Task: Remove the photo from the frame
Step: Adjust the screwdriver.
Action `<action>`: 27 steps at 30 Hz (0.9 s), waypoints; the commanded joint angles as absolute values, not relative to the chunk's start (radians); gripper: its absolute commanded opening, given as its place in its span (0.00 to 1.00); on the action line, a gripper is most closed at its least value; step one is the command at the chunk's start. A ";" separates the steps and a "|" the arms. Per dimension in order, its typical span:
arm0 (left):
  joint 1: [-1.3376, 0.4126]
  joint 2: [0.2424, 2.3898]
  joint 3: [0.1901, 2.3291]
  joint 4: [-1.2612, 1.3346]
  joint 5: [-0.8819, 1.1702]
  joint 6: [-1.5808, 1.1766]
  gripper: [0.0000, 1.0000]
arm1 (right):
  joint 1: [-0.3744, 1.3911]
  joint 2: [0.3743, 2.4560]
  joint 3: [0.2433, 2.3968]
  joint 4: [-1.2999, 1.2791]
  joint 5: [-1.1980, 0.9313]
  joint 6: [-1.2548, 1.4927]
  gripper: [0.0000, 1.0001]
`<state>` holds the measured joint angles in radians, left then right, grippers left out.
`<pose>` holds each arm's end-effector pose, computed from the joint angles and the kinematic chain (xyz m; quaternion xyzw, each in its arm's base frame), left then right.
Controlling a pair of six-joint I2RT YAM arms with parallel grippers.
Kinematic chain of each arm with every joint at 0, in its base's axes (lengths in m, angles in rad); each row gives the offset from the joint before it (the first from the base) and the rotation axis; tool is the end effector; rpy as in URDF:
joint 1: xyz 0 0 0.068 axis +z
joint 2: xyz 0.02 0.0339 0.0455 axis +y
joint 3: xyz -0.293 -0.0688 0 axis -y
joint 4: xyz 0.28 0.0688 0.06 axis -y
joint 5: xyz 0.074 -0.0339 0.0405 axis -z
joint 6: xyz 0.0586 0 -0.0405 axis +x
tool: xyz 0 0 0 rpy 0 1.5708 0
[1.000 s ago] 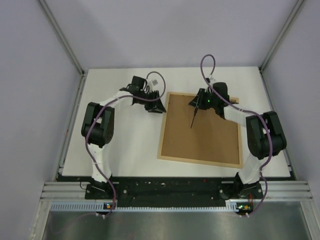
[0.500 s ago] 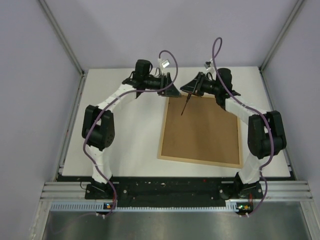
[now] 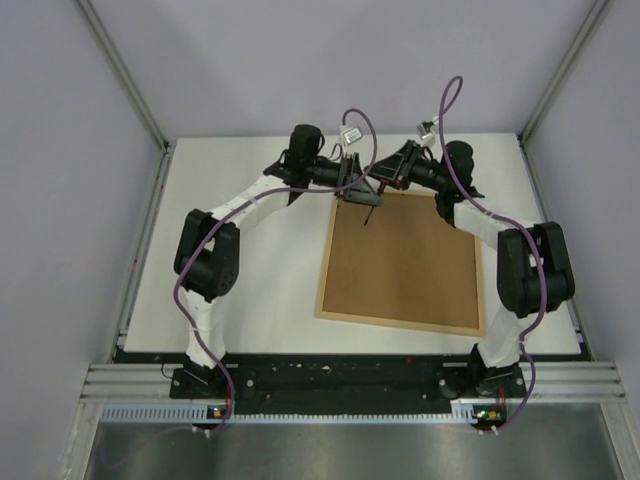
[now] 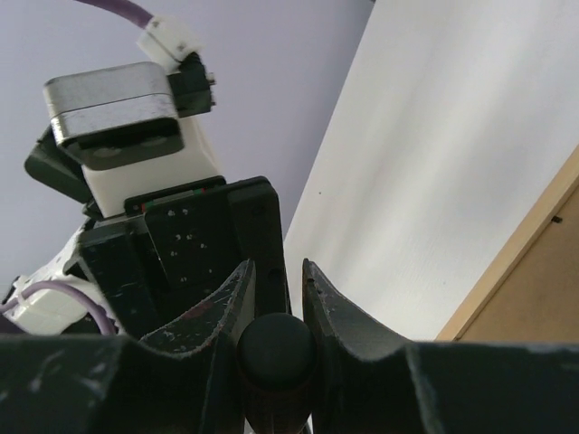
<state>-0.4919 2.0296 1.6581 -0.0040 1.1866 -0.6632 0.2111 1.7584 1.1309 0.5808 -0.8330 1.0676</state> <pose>0.4342 -0.2943 0.2953 0.2548 0.7098 -0.6419 0.1385 0.4308 0.1367 0.2802 0.0207 0.7178 0.6116 0.3320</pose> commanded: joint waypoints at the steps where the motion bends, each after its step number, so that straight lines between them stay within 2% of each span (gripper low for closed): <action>1: -0.503 2.043 1.649 0.123 1.229 -0.735 0.44 | 0.196 1.706 1.103 0.759 -0.854 1.147 0.00; 3: -0.505 2.045 1.644 0.140 1.232 -0.750 0.37 | 0.193 1.700 1.098 0.779 -0.859 1.160 0.00; 7: -0.506 2.049 1.646 0.141 1.226 -0.756 0.31 | 0.187 1.695 1.091 0.810 -0.861 1.181 0.00; 9: -0.505 2.054 1.651 0.141 1.224 -0.759 0.20 | 0.189 1.694 1.086 0.816 -0.864 1.187 0.00; 11: -0.506 2.059 1.655 0.140 1.224 -0.762 0.00 | 0.187 1.690 1.086 0.816 -0.867 1.186 0.00; 14: -0.506 2.062 1.664 0.123 1.227 -0.753 0.00 | 0.187 1.687 1.107 0.773 -0.900 1.138 0.02; 16: -0.503 2.054 1.686 0.005 1.218 -0.669 0.00 | 0.186 1.687 1.156 0.599 -0.945 0.998 0.32; 17: -0.505 2.052 1.710 -0.123 1.212 -0.576 0.00 | 0.183 1.687 1.202 0.475 -0.962 0.883 0.42; 19: -0.505 2.056 1.811 -0.385 1.195 -0.371 0.00 | 0.170 1.701 1.316 0.189 -0.989 0.673 0.52; 23: -0.502 2.082 1.962 -0.866 1.166 0.022 0.00 | 0.138 1.736 1.471 -0.200 -1.107 0.377 0.56; 27: -0.502 2.097 2.028 -1.139 1.140 0.297 0.00 | 0.132 1.772 1.589 -0.552 -1.186 0.105 0.56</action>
